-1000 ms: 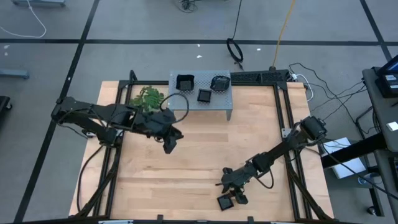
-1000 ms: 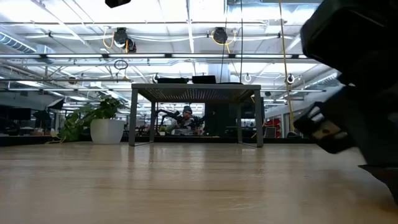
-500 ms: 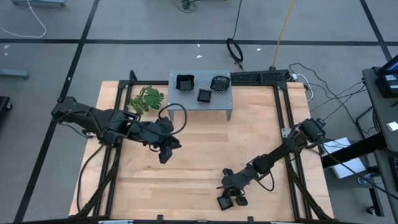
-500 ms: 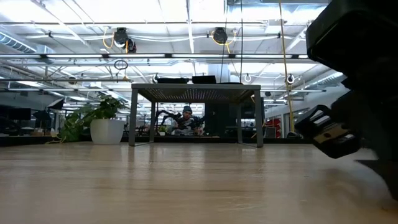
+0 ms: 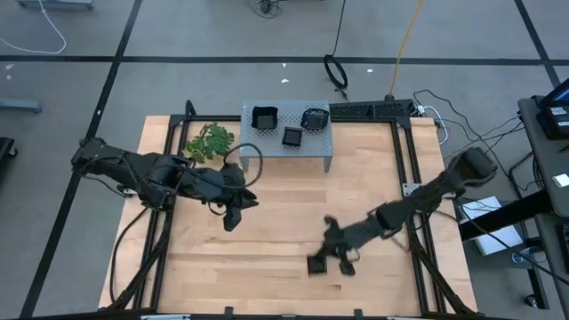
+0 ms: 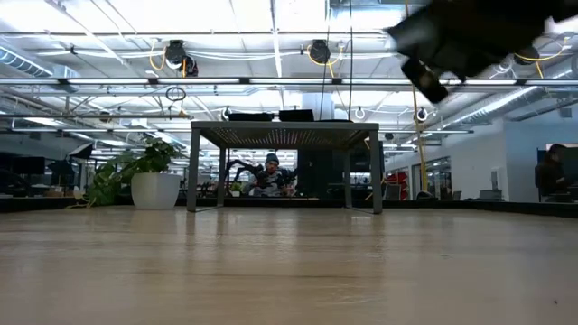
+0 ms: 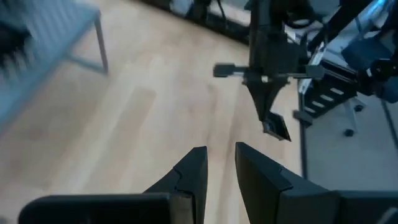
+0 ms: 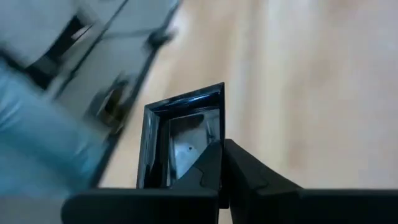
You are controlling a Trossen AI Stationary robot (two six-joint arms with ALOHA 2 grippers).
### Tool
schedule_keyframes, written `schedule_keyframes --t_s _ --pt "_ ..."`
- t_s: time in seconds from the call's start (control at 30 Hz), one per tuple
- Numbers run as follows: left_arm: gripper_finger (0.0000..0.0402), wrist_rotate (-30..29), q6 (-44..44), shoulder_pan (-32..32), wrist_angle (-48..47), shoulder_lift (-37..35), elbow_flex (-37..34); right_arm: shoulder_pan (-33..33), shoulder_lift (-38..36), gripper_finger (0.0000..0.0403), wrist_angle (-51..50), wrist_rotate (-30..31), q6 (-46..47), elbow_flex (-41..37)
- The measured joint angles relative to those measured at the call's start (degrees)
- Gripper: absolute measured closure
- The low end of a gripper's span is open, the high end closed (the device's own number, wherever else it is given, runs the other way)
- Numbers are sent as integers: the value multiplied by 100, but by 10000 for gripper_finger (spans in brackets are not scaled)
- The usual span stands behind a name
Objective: Pick & Place Mini shaped plates
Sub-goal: Stack the black square plate on top of the black square plate on the shelf
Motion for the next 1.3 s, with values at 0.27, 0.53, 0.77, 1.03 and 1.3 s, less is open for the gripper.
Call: schedule_keyframes --t_s 0.27,0.53,0.77,1.03,1.3 --pt "316 -1104 1092 120 90 -768 1 -1280 -1719 402 -909 1300 -189 0" --pt "316 -1844 1366 126 -374 -2025 1 -2986 -1883 402 -53 1269 -173 0" --pt "316 -1994 822 107 -1100 -2582 -301 -4195 -1229 402 1231 698 195 0" --pt "316 -2243 513 100 -1260 -2874 -972 -5072 -755 403 1136 -35 -236 438" --pt "316 -3004 626 102 -1253 -2936 -1051 -5636 -317 403 -309 -769 -1540 1598"
